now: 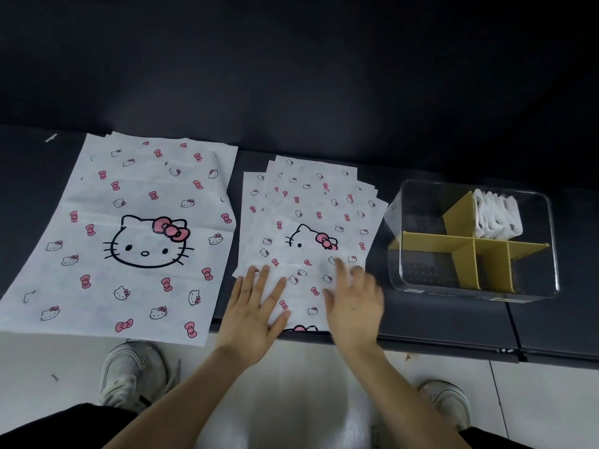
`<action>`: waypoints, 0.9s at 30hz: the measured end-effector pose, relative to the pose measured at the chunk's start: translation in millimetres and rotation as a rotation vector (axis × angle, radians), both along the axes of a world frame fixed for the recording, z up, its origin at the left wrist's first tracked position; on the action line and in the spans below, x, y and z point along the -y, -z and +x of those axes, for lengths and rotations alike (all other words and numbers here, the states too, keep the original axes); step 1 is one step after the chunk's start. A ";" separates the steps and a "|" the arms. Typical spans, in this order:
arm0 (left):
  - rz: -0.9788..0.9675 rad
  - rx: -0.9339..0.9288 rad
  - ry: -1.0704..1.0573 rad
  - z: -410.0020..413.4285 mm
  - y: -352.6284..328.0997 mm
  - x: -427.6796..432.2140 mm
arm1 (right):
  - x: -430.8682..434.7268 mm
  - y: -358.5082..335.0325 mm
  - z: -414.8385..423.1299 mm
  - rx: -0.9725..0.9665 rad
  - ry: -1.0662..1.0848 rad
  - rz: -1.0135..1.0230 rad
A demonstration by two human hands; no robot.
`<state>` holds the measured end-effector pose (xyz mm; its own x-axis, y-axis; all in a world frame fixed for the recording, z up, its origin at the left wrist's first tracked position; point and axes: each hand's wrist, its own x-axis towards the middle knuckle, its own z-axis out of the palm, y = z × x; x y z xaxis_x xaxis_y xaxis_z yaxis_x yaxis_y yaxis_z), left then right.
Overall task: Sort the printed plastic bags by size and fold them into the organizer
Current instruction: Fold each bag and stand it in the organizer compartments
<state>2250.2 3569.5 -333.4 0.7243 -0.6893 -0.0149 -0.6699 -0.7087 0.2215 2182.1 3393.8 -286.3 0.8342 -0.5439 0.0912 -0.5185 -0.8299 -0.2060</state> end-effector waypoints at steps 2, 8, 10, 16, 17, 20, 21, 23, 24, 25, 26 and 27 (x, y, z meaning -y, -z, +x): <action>0.004 0.005 0.008 0.7 1.4 -0.6 | -18.4 14.3 -7.4 -0.003 -0.320 -0.069; 0.013 0.018 0.011 0.8 2.7 -0.4 | 10.8 35.9 -51.5 -0.206 -0.326 -0.018; 0.026 0.014 0.015 0.2 2.1 -0.7 | 21.1 28.4 -50.7 -0.203 -0.309 -0.007; 0.103 0.059 0.110 6.7 -1.3 -2.2 | 44.1 -11.5 35.9 -0.254 -0.277 0.172; 0.101 0.065 0.143 10.1 -1.4 -2.9 | 48.1 -13.8 46.1 -0.335 -0.263 0.183; 0.048 0.089 0.264 24.2 -2.5 -5.4 | 54.3 -22.8 50.3 -0.464 -0.168 0.249; 0.032 0.090 0.305 29.8 -2.9 -6.4 | 54.4 -26.3 45.8 -0.466 -0.143 0.285; 0.019 0.103 0.364 41.6 -6.2 -6.4 | 52.9 -30.0 33.5 -0.431 -0.096 0.377; -0.008 0.108 0.366 45.9 -8.9 -4.7 | 52.3 -31.2 26.6 -0.368 -0.050 0.471; -0.064 0.095 0.345 47.1 -13.1 -2.4 | 50.7 -31.6 20.0 -0.292 0.014 0.604; -0.153 0.069 0.301 44.5 -17.8 -0.4 | 48.3 -32.8 12.2 -0.197 0.101 0.781; -0.262 0.027 0.243 37.8 -23.5 0.5 | 46.1 -31.7 4.7 -0.097 0.207 0.980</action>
<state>2288.0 3569.0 -309.9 0.5365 -0.8193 0.2023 -0.8200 -0.4493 0.3546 2186.8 3347.7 -254.6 0.6947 -0.4779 -0.5375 -0.6841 -0.2083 -0.6990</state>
